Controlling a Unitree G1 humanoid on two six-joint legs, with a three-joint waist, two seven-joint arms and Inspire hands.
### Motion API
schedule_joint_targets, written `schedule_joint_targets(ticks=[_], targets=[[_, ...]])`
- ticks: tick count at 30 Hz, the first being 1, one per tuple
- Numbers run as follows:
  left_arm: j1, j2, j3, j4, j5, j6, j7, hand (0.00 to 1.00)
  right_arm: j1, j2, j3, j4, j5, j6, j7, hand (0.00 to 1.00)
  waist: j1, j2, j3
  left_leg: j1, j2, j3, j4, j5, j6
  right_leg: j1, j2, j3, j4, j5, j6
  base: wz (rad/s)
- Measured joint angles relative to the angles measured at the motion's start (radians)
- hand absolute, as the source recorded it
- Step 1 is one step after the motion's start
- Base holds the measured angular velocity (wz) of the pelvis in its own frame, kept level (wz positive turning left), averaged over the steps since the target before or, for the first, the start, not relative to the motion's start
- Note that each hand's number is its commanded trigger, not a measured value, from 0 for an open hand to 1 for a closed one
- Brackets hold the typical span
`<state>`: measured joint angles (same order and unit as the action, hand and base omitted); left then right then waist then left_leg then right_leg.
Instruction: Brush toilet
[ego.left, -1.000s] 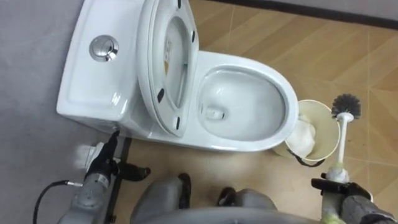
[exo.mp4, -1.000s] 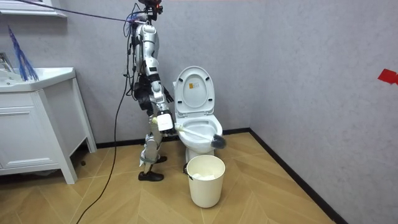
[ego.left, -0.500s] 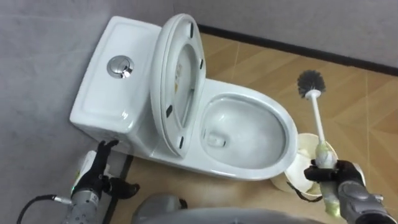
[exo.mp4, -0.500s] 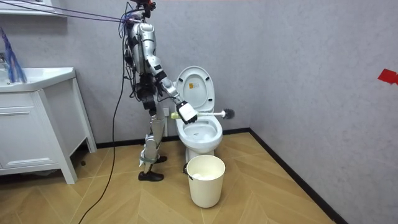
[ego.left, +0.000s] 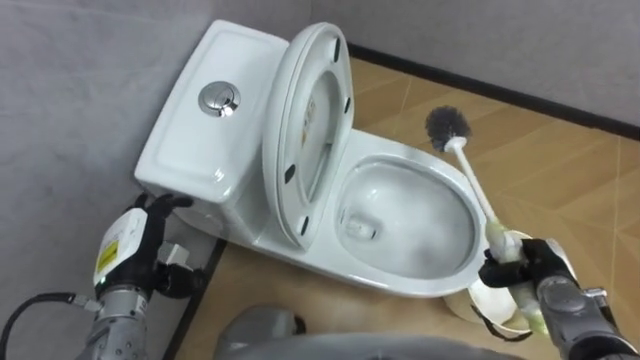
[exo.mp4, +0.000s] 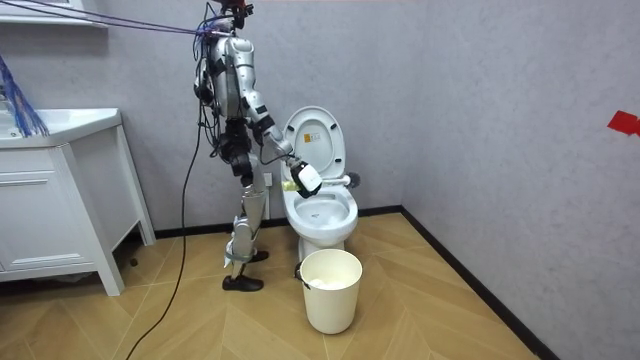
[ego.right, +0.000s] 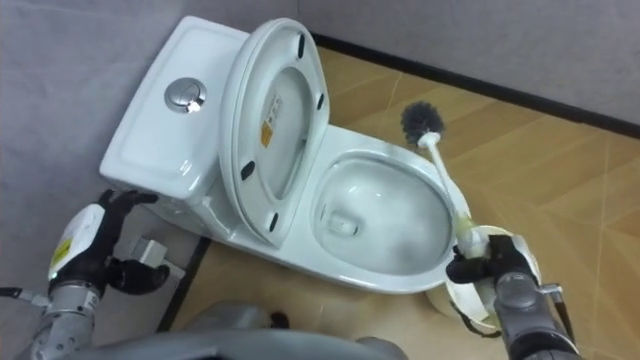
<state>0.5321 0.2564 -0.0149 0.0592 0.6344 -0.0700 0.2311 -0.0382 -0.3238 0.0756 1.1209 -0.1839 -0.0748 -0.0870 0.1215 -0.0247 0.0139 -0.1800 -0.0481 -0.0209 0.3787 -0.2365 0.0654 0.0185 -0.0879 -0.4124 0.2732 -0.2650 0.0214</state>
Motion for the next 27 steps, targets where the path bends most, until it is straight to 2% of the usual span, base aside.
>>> schedule_joint_targets(ticks=[5,9,13,17,20,24,27], targets=[[-0.028,0.001,-0.009,0.0,0.047,-0.004,0.036,0.0,-0.016,0.001,0.029,0.033,-0.104,-0.002,0.016,1.0,0.018,0.003,0.004,-0.008,0.0,-0.002,0.0,0.0,0.0,-0.015,0.0,0.001,0.002,0.0,0.0,0.0],[-0.039,0.003,-0.012,0.0,0.077,-0.005,0.059,0.0,-0.04,0.001,0.042,0.043,-0.201,-0.003,0.025,1.0,0.021,0.003,0.0042,-0.026,-0.001,-0.004,0.001,0.003,-0.002,-0.027,0.001,0.003,0.001,0.001,-0.002,0.01],[-0.055,0.011,-0.03,0.0,0.11,-0.006,0.088,0.0,-0.048,0.0,0.062,0.086,-0.275,-0.027,0.026,1.0,0.021,0.005,0.0035,-0.064,-0.001,-0.009,0.012,0.007,-0.001,-0.066,0.001,0.001,0.006,0.002,-0.003,0.05],[-0.062,0.013,-0.035,0.001,0.123,-0.007,0.11,0.0,-0.02,-0.007,0.106,0.091,-0.384,-0.017,0.033,1.0,0.022,0.01,0.0039,-0.09,-0.001,-0.009,0.024,0.007,-0.001,-0.09,-0.002,0.002,0.022,0.002,-0.003,0.0],[-0.077,0.014,-0.046,0.003,0.122,-0.007,0.114,0.0,-0.018,-0.021,0.144,0.1,-0.436,-0.002,0.048,1.0,0.023,0.024,0.0083,-0.116,0.0,-0.01,0.031,0.007,0.0,-0.112,-0.003,0.001,0.034,0.002,-0.003,0.0],[-0.109,0.015,-0.063,0.018,0.122,-0.009,0.128,0.0,-0.029,-0.034,0.144,0.142,-0.464,0.007,0.02,1.0,0.022,0.038,0.0084,-0.154,-0.004,-0.007,0.037,0.017,0.008,-0.163,-0.015,0.001,0.069,0.0,-0.005,0.0],[-0.139,0.019,-0.069,0.054,0.122,-0.026,0.157,0.0,-0.036,-0.042,0.143,0.163,-0.494,0.011,0.0,1.0,0.022,0.044,0.0085,-0.177,-0.005,-0.007,0.048,0.021,0.01,-0.186,-0.017,0.0,0.082,0.001,-0.005,0.0]])
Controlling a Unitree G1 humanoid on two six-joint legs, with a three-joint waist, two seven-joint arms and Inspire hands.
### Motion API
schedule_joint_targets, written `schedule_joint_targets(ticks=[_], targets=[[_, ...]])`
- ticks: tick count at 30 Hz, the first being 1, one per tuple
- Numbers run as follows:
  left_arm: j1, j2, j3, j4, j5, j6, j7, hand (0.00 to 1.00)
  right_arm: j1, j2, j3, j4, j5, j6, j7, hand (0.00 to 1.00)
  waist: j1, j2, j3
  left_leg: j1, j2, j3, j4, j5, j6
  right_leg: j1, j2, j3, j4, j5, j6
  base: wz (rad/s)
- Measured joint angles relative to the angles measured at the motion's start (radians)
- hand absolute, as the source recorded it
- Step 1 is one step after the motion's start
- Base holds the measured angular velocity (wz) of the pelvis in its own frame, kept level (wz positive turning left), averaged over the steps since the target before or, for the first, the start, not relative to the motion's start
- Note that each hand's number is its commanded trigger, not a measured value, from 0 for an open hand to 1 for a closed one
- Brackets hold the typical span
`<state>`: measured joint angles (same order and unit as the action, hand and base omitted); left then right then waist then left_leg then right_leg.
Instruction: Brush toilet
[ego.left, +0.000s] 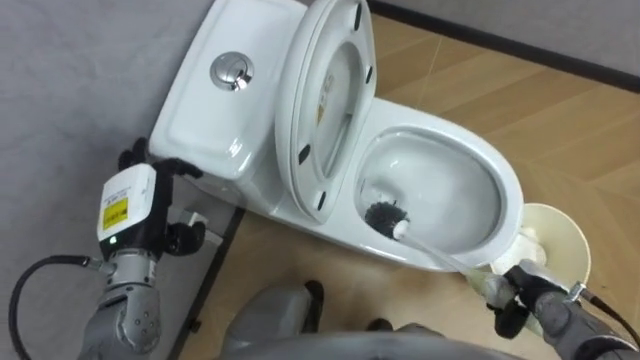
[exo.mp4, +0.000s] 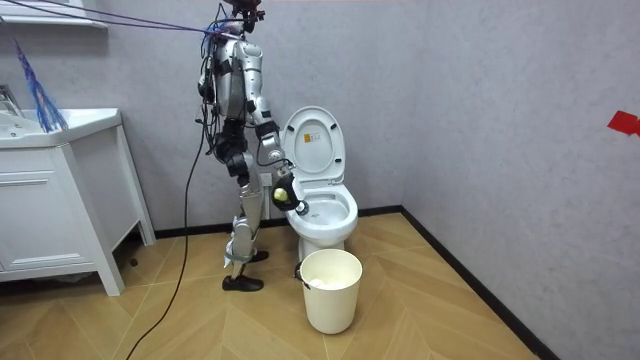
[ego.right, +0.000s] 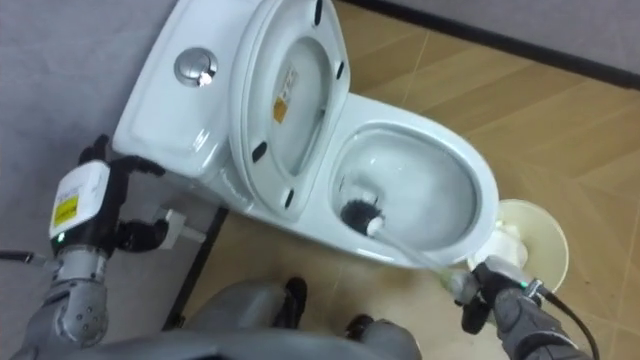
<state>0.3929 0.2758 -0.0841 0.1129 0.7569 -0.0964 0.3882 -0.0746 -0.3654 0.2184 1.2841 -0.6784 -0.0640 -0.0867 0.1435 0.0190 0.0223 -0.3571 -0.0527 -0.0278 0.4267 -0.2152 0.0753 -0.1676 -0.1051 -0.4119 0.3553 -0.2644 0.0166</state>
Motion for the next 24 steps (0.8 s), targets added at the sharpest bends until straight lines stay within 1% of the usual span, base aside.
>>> schedule_joint_targets(ticks=[3,5,7,9,10,11,12,13,14,16,20,22,23,24], targets=[[-0.032,0.016,-0.014,0.018,-0.003,-0.006,0.034,0.0,-0.025,-0.02,0.034,0.003,0.001,0.001,-0.025,1.0,0.003,0.009,0.0059,-0.038,0.002,0.002,0.021,0.002,0.002,-0.041,-0.004,0.003,0.034,-0.001,-0.002,-0.03],[-0.066,0.017,-0.022,0.027,-0.036,-0.02,0.046,0.0,-0.063,-0.043,0.051,0.011,0.001,0.01,-0.044,1.0,0.007,0.021,0.0153,-0.084,0.002,-0.001,0.051,0.004,0.005,-0.087,-0.013,0.0,0.07,-0.006,-0.009,0.04],[-0.093,0.018,-0.028,0.027,-0.062,-0.022,0.054,0.0,-0.094,-0.054,0.065,0.024,0.001,0.02,-0.046,1.0,0.01,0.024,0.0163,-0.123,0.002,-0.002,0.065,0.01,0.007,-0.128,-0.017,-0.001,0.093,-0.008,-0.012,0.0],[-0.117,0.02,-0.041,0.027,-0.072,-0.022,0.07,0.0,-0.12,-0.064,0.077,0.03,0.001,0.022,-0.054,1.0,0.016,0.023,0.0173,-0.159,0.001,-0.003,0.083,0.016,0.008,-0.164,-0.022,0.0,0.116,-0.011,-0.017,0.02],[-0.132,0.02,-0.052,0.027,-0.079,-0.022,0.084,0.0,-0.135,-0.071,0.086,0.036,0.005,0.022,-0.056,1.0,0.02,0.021,0.0188,-0.181,-0.001,-0.004,0.091,0.02,0.009,-0.19,-0.031,0.0,0.132,-0.015,-0.02,0.04],[-0.152,0.02,-0.059,0.027,-0.093,-0.025,0.09,0.0,-0.157,-0.08,0.087,0.041,0.006,0.023,-0.056,1.0,0.029,0.016,0.0217,-0.201,-0.006,-0.004,0.092,0.027,0.01,-0.219,-0.035,0.003,0.149,-0.019,-0.021,0.07],[-0.162,0.02,-0.061,0.027,-0.098,-0.028,0.091,0.0,-0.167,-0.085,0.088,0.044,0.006,0.023,-0.056,1.0,0.031,0.015,0.0222,-0.213,-0.007,-0.005,0.092,0.031,0.011,-0.233,-0.037,0.003,0.153,-0.02,-0.021,0.06],[-0.179,0.021,-0.062,0.027,-0.099,-0.033,0.098,0.0,-0.183,-0.093,0.096,0.05,0.006,0.029,-0.056,1.0,0.034,0.012,0.0248,-0.233,-0.01,-0.005,0.092,0.041,0.011,-0.258,-0.047,0.004,0.166,-0.02,-0.022,0.04],[-0.192,0.021,-0.063,0.027,-0.099,-0.037,0.104,0.0,-0.206,-0.097,0.1,0.054,0.005,0.035,-0.057,1.0,0.041,0.007,0.0277,-0.25,-0.012,-0.004,0.092,0.049,0.011,-0.278,-0.053,0.002,0.176,-0.02,-0.025,0.0],[-0.212,0.021,-0.066,0.027,-0.098,-0.051,0.109,0.0,-0.221,-0.107,0.104,0.056,0.006,0.037,-0.057,1.0,0.055,0.001,0.0306,-0.274,-0.012,-0.004,0.095,0.058,0.01,-0.304,-0.058,-0.002,0.187,-0.019,-0.03,0.0],[-0.238,0.021,-0.097,0.027,-0.098,-0.066,0.133,0.0,-0.246,-0.133,0.12,0.056,0.0,0.043,-0.067,1.0,0.088,0.0,0.0314,-0.321,-0.014,-0.005,0.125,0.061,0.01,-0.354,-0.068,-0.002,0.222,-0.023,-0.036,0.01],[-0.245,0.022,-0.105,0.028,-0.098,-0.072,0.146,0.0,-0.261,-0.14,0.139,0.054,0.0,0.042,-0.07,1.0,0.095,0.0,0.0315,-0.337,-0.015,-0.005,0.131,0.061,0.01,-0.37,-0.073,-0.003,0.237,-0.027,-0.038,0.02],[-0.262,0.023,-0.116,0.039,-0.098,-0.078,0.15,0.0,-0.264,-0.152,0.159,0.046,0.0,0.042,-0.078,1.0,0.109,0.0,0.0317,-0.347,-0.016,-0.004,0.144,0.06,0.011,-0.382,-0.077,-0.003,0.252,-0.03,-0.041,0.0],[-0.271,0.025,-0.122,0.045,-0.099,-0.082,0.153,0.0,-0.267,-0.16,0.165,0.039,-0.001,0.042,-0.08,1.0,0.114,0.0,0.0316,-0.355,-0.017,-0.003,0.151,0.06,0.012,-0.391,-0.079,0.0,0.261,-0.033,-0.041,0.0]])
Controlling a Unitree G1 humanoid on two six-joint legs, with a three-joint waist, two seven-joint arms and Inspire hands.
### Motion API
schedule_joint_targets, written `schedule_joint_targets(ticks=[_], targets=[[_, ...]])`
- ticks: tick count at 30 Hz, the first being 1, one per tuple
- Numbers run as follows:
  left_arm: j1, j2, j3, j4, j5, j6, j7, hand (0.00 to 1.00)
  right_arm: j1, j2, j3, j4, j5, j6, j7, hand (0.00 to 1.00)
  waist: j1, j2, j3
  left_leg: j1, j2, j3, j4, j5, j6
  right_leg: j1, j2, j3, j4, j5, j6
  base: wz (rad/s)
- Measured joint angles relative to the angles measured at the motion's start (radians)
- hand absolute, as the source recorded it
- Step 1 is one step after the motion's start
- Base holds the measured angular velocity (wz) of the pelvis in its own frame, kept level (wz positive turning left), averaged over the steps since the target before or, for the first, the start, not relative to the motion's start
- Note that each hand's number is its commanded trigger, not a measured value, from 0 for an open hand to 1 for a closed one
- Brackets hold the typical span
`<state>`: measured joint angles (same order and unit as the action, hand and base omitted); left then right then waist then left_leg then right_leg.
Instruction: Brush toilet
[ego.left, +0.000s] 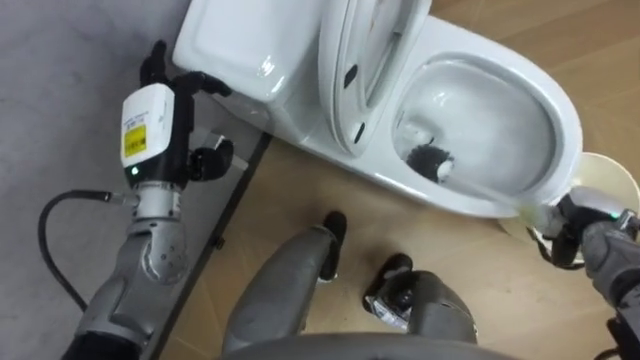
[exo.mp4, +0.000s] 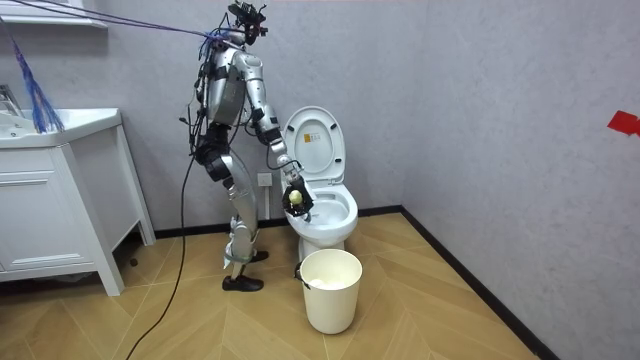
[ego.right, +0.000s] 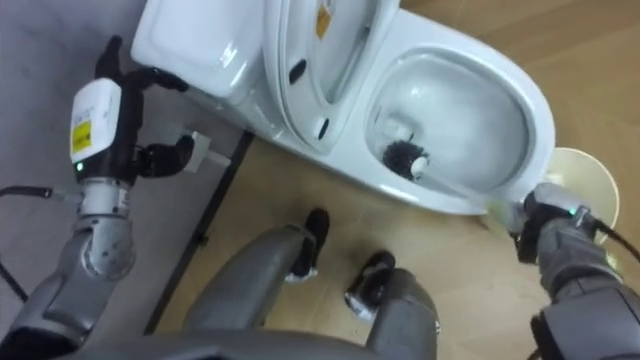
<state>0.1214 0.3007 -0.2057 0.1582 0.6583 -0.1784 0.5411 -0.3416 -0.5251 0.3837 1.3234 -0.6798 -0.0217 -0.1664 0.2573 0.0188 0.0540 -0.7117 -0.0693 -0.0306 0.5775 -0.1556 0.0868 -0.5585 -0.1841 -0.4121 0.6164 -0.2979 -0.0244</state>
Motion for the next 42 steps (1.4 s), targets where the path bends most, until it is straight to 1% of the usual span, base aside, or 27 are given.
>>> schedule_joint_targets(ticks=[3,4,5,8,9,10,11,13,14,16,20,22,23,24,26,27,29,30,32,33,34,35,36,37,38,39,42], targets=[[-0.027,0.034,-0.027,0.001,-0.021,-0.016,0.018,0.0,-0.032,-0.039,0.035,-0.052,-0.043,0.0,-0.019,1.0,0.023,-0.001,0.0008,-0.054,0.003,0.007,0.048,-0.011,-0.002,-0.059,-0.009,0.013,0.061,-0.017,-0.009,-0.07],[-0.033,0.052,-0.036,0.001,-0.031,-0.025,0.019,0.0,-0.045,-0.05,0.047,-0.078,-0.067,0.001,-0.034,1.0,0.027,-0.002,0.0014,-0.072,0.003,0.012,0.054,-0.011,-0.002,-0.08,-0.013,0.016,0.079,-0.023,-0.012,-0.06],[-0.035,0.069,-0.038,0.002,-0.034,-0.034,0.019,0.0,-0.063,-0.053,0.058,-0.1,-0.081,0.001,-0.047,1.0,0.028,-0.003,0.0022,-0.084,0.005,0.015,0.063,-0.011,-0.002,-0.095,-0.015,0.018,0.092,-0.026,-0.015,-0.05],[-0.051,0.095,-0.047,0.023,-0.038,-0.055,0.02,0.0,-0.094,-0.062,0.068,-0.131,-0.092,0.009,-0.07,1.0,0.028,-0.008,0.0047,-0.099,0.005,0.024,0.073,-0.011,-0.003,-0.119,-0.025,0.025,0.119,-0.033,-0.02,-0.03],[-0.053,0.101,-0.046,0.022,-0.038,-0.059,0.024,0.0,-0.099,-0.063,0.068,-0.135,-0.092,0.013,-0.072,1.0,0.03,-0.013,0.008,-0.102,0.006,0.028,0.075,-0.011,-0.003,-0.125,-0.025,0.03,0.123,-0.033,-0.021,-0.12],[-0.056,0.116,-0.045,0.022,-0.04,-0.063,0.042,0.0,-0.115,-0.064,0.068,-0.148,-0.09,0.014,-0.072,1.0,0.033,-0.024,0.0118,-0.114,0.009,0.033,0.079,-0.01,-0.004,-0.144,-0.024,0.039,0.133,-0.034,-0.023,-0.15],[-0.066,0.122,-0.044,0.022,-0.04,-0.064,0.057,0.0,-0.13,-0.068,0.067,-0.161,-0.083,0.015,-0.072,1.0,0.032,-0.028,0.0128,-0.129,0.012,0.033,0.081,-0.008,-0.007,-0.159,-0.02,0.04,0.132,-0.031,-0.026,-0.12],[-0.084,0.128,-0.041,0.024,-0.049,-0.064,0.066,0.0,-0.153,-0.07,0.067,-0.168,-0.063,0.017,-0.076,1.0,0.033,-0.035,0.0142,-0.143,0.02,0.039,0.082,-0.004,-0.007,-0.175,-0.013,0.046,0.13,-0.022,-0.03,-0.12],[-0.087,0.136,-0.043,0.028,-0.06,-0.064,0.067,0.0,-0.16,-0.07,0.067,-0.169,-0.026,0.017,-0.086,1.0,0.039,-0.038,0.0143,-0.144,0.024,0.045,0.082,-0.004,-0.007,-0.178,-0.011,0.049,0.129,-0.019,-0.032,-0.14],[-0.088,0.148,-0.047,0.037,-0.068,-0.065,0.067,0.0,-0.163,-0.07,0.06,-0.169,0.051,0.017,-0.097,1.0,0.035,-0.038,0.0141,-0.143,0.024,0.045,0.083,-0.004,-0.007,-0.176,-0.01,0.051,0.128,-0.017,-0.031,-0.04],[-0.096,0.149,-0.043,0.048,-0.068,-0.053,0.068,0.0,-0.192,-0.071,0.043,-0.154,0.204,0.02,-0.107,1.0,0.022,-0.038,0.0141,-0.151,0.022,0.046,0.083,-0.004,-0.007,-0.186,-0.011,0.055,0.131,-0.016,-0.031,0.0],[-0.1,0.146,-0.051,0.047,-0.071,-0.039,0.068,0.0,-0.191,-0.067,0.043,-0.136,0.22,0.018,-0.107,1.0,0.02,-0.036,0.0133,-0.151,0.021,0.046,0.087,-0.003,-0.005,-0.185,-0.013,0.054,0.135,-0.018,-0.029,0.05],[-0.101,0.141,-0.055,0.045,-0.072,-0.028,0.066,0.0,-0.191,-0.061,0.033,-0.116,0.23,0.008,-0.107,1.0,0.018,-0.034,0.0139,-0.151,0.019,0.045,0.088,-0.004,-0.005,-0.185,-0.016,0.052,0.139,-0.02,-0.028,0.06],[-0.103,0.138,-0.059,0.045,-0.072,-0.021,0.066,0.0,-0.19,-0.057,0.025,-0.109,0.235,0.006,-0.107,1.0,0.016,-0.032,0.0144,-0.152,0.018,0.045,0.091,-0.004,-0.004,-0.184,-0.016,0.052,0.141,-0.022,-0.027,0.09],[-0.111,0.129,-0.076,0.045,-0.073,0.014,0.051,0.0,-0.188,-0.053,0.024,-0.083,0.247,0.0,-0.109,1.0,0.013,-0.025,0.0131,-0.159,0.012,0.046,0.099,-0.006,-0.001,-0.193,-0.025,0.052,0.156,-0.029,-0.025,0.07],[-0.111,0.125,-0.079,0.045,-0.069,0.022,0.046,0.0,-0.184,-0.053,0.024,-0.083,0.247,0.001,-0.111,1.0,0.013,-0.022,0.0135,-0.161,0.011,0.046,0.102,-0.007,0.0,-0.195,-0.027,0.052,0.159,-0.03,-0.025,0.05],[-0.106,0.113,-0.092,0.045,-0.06,0.032,0.037,0.0,-0.162,-0.053,0.024,-0.083,0.238,0.002,-0.118,1.0,0.017,-0.001,0.0127,-0.165,0.009,0.042,0.114,-0.011,0.004,-0.192,-0.03,0.047,0.164,-0.035,-0.021,0.05],[-0.106,0.112,-0.093,0.045,-0.055,0.035,0.036,0.0,-0.157,-0.053,0.024,-0.083,0.231,0.002,-0.118,1.0,0.018,0.005,0.0128,-0.165,0.008,0.042,0.114,-0.011,0.004,-0.192,-0.031,0.047,0.164,-0.036,-0.02,0.0],[-0.106,0.106,-0.1,0.046,-0.036,0.045,0.033,0.0,-0.137,-0.05,0.028,-0.082,0.155,0.005,-0.119,1.0,0.02,0.029,0.0108,-0.166,0.006,0.043,0.114,-0.011,0.007,-0.192,-0.034,0.045,0.163,-0.034,-0.016,0.0],[-0.105,0.105,-0.105,0.046,-0.033,0.047,0.033,0.0,-0.128,-0.044,0.03,-0.082,0.138,0.01,-0.122,1.0,0.023,0.034,0.0093,-0.166,0.006,0.043,0.113,-0.011,0.007,-0.191,-0.034,0.045,0.161,-0.033,-0.015,0.0],[-0.104,0.103,-0.112,0.05,-0.031,0.048,0.034,0.0,-0.106,-0.037,0.049,-0.083,0.109,0.025,-0.128,1.0,0.025,0.04,0.0062,-0.166,0.006,0.042,0.113,-0.011,0.008,-0.189,-0.034,0.041,0.157,-0.033,-0.015,0.03],[-0.101,0.104,-0.118,0.05,-0.031,0.048,0.036,0.0,-0.086,-0.033,0.078,-0.083,0.068,0.045,-0.126,1.0,0.028,0.047,0.0053,-0.166,0.006,0.04,0.112,-0.011,0.008,-0.188,-0.033,0.039,0.154,-0.032,-0.015,0.0],[-0.098,0.103,-0.12,0.05,-0.032,0.048,0.038,0.0,-0.077,-0.03,0.091,-0.084,0.048,0.055,-0.123,1.0,0.034,0.049,0.0042,-0.166,0.007,0.04,0.111,-0.011,0.008,-0.187,-0.03,0.04,0.15,-0.03,-0.015,-0.07],[-0.086,0.103,-0.122,0.051,-0.032,0.047,0.045,0.0,-0.059,-0.019,0.094,-0.091,0.029,0.076,-0.125,1.0,0.039,0.057,-0.0005,-0.166,0.011,0.04,0.108,-0.012,0.008,-0.186,-0.023,0.042,0.14,-0.026,-0.014,-0.13],[-0.074,0.103,-0.122,0.051,-0.032,0.047,0.046,0.0,-0.038,-0.018,0.094,-0.116,0.001,0.093,-0.135,1.0,0.039,0.072,-0.0077,-0.165,0.019,0.042,0.107,-0.014,0.01,-0.18,-0.015,0.04,0.127,-0.02,-0.014,-0.16],[-0.07,0.104,-0.122,0.052,-0.033,0.047,0.045,0.0,-0.032,-0.018,0.096,-0.13,-0.005,0.102,-0.142,1.0,0.041,0.076,-0.0098,-0.164,0.022,0.043,0.106,-0.015,0.009,-0.179,-0.011,0.042,0.121,-0.018,-0.014,-0.16],[-0.058,0.102,-0.124,0.061,-0.036,0.047,0.046,0.0,-0.022,-0.013,0.097,-0.176,-0.065,0.137,-0.149,1.0,0.041,0.092,-0.0105,-0.149,0.027,0.05,0.093,-0.015,0.008,-0.169,-0.002,0.052,0.106,-0.012,-0.014,-0.09]])
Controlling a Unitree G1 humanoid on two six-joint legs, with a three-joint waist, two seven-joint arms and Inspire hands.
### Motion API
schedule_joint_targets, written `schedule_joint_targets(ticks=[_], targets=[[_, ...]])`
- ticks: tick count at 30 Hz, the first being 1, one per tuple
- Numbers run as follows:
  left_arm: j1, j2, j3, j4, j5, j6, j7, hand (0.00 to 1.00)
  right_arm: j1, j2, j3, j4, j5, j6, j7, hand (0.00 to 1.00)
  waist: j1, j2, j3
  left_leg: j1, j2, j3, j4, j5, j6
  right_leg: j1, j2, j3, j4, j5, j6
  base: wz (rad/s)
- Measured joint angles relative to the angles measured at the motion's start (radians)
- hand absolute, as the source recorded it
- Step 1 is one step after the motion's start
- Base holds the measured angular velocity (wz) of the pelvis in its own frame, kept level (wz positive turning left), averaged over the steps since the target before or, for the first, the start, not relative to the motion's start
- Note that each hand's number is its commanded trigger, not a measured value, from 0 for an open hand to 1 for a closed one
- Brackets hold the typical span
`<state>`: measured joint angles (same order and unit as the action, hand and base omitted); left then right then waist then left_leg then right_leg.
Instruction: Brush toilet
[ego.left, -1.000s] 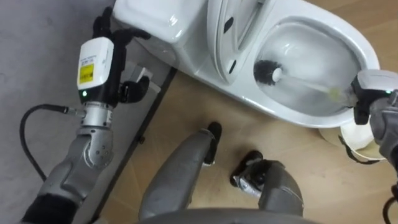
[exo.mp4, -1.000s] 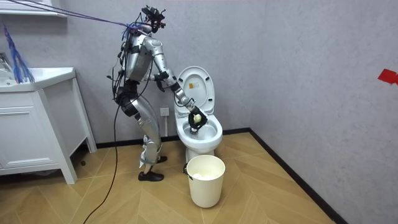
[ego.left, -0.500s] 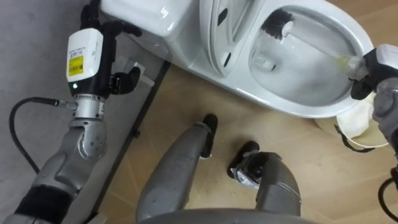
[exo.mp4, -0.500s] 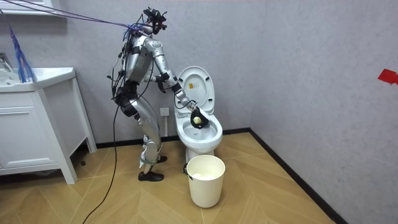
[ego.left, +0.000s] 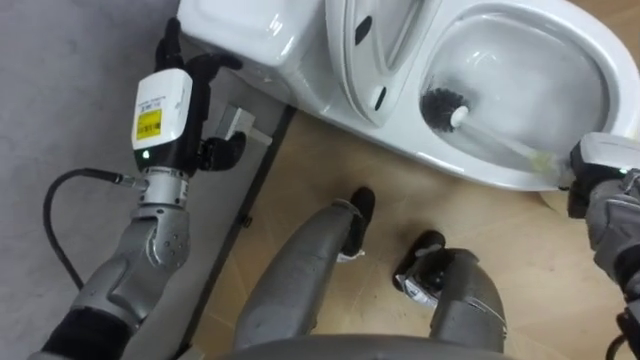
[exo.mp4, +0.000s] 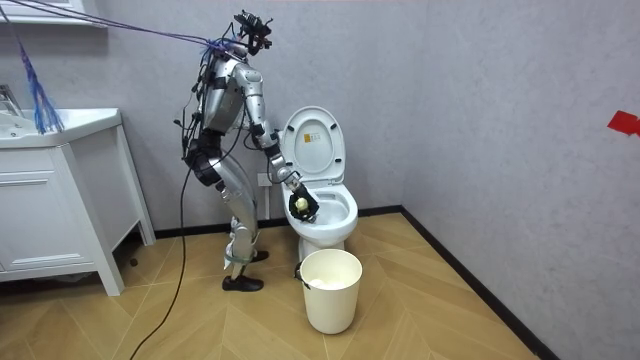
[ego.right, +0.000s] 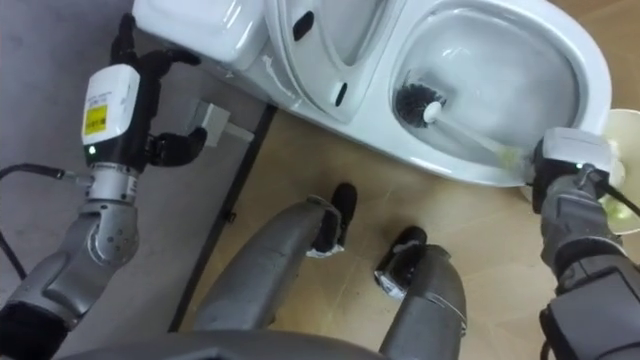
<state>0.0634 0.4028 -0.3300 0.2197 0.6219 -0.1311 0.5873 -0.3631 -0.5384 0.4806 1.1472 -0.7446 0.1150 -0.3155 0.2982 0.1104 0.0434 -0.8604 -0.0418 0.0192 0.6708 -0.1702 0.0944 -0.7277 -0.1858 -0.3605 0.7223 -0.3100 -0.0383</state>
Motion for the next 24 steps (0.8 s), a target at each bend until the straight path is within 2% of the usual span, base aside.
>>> schedule_joint_targets(ticks=[2,6,11,13,16,18,19,21,24], targets=[[0.004,0.0,0.0,0.005,-0.002,0.0,0.006,0.0,0.017,0.001,0.0,-0.032,-0.047,0.02,-0.001,1.0,-0.006,0.012,-0.0011,0.004,0.006,-0.007,-0.004,-0.001,-0.003,0.012,0.01,-0.01,-0.018,0.002,-0.001,0.0],[0.025,0.0,-0.002,0.008,-0.007,0.0,0.034,0.0,0.037,0.001,0.0,-0.06,-0.051,0.028,-0.006,1.0,-0.021,0.014,-0.0011,0.007,0.009,-0.011,-0.012,-0.002,-0.009,0.018,0.017,-0.012,-0.03,0.003,-0.004,0.01],[0.022,0.002,-0.008,0.006,-0.095,-0.002,0.068,0.0,0.037,-0.012,0.015,-0.055,-0.048,0.038,-0.035,1.0,-0.014,0.017,-0.0019,-0.016,0.016,-0.006,-0.011,-0.005,-0.015,-0.008,0.02,-0.01,-0.026,0.002,-0.013,-0.03],[0.015,0.002,-0.015,0.005,-0.119,-0.002,0.073,0.0,0.023,-0.032,0.05,-0.03,-0.017,0.036,-0.047,1.0,-0.008,0.018,-0.0013,-0.022,0.013,-0.004,-0.011,-0.004,-0.015,-0.017,0.014,-0.009,-0.016,-0.001,-0.015,0.02],[0.003,0.005,-0.028,-0.01,-0.123,-0.001,0.073,0.0,-0.014,-0.058,0.098,0.043,0.108,0.011,-0.054,1.0,0.006,0.019,-0.0007,-0.035,0.011,0.001,-0.009,-0.005,-0.015,-0.035,0.01,-0.004,-0.006,-0.004,-0.014,0.0],[0.003,0.008,-0.028,-0.021,-0.136,-0.001,0.083,0.0,-0.033,-0.057,0.096,0.063,0.201,-0.001,-0.062,1.0,0.001,0.01,0.0049,-0.04,0.009,0.002,-0.01,-0.004,-0.015,-0.045,0.007,-0.001,0.001,-0.006,-0.015,0.05],[-0.003,0.008,-0.028,-0.024,-0.149,0.0,0.087,0.0,-0.046,-0.057,0.095,0.081,0.263,-0.022,-0.062,1.0,-0.004,0.004,0.0074,-0.04,0.004,0.001,-0.008,-0.004,-0.015,-0.047,0.0,-0.001,0.011,-0.012,-0.014,0.1],[-0.004,0.024,-0.024,-0.051,-0.161,0.003,0.105,0.0,-0.075,-0.056,0.053,0.108,0.416,-0.055,-0.046,1.0,-0.013,-0.027,0.0163,-0.059,-0.007,0.018,-0.01,0.0,-0.011,-0.086,-0.017,0.02,0.044,-0.021,-0.012,0.04],[-0.011,0.031,-0.014,-0.062,-0.155,0.003,0.118,0.0,-0.099,-0.056,-0.019,0.131,0.573,-0.082,-0.038,1.0,-0.02,-0.042,0.0224,-0.086,-0.007,0.027,0.003,0.002,-0.006,-0.119,-0.021,0.032,0.063,-0.02,-0.011,-0.07]])
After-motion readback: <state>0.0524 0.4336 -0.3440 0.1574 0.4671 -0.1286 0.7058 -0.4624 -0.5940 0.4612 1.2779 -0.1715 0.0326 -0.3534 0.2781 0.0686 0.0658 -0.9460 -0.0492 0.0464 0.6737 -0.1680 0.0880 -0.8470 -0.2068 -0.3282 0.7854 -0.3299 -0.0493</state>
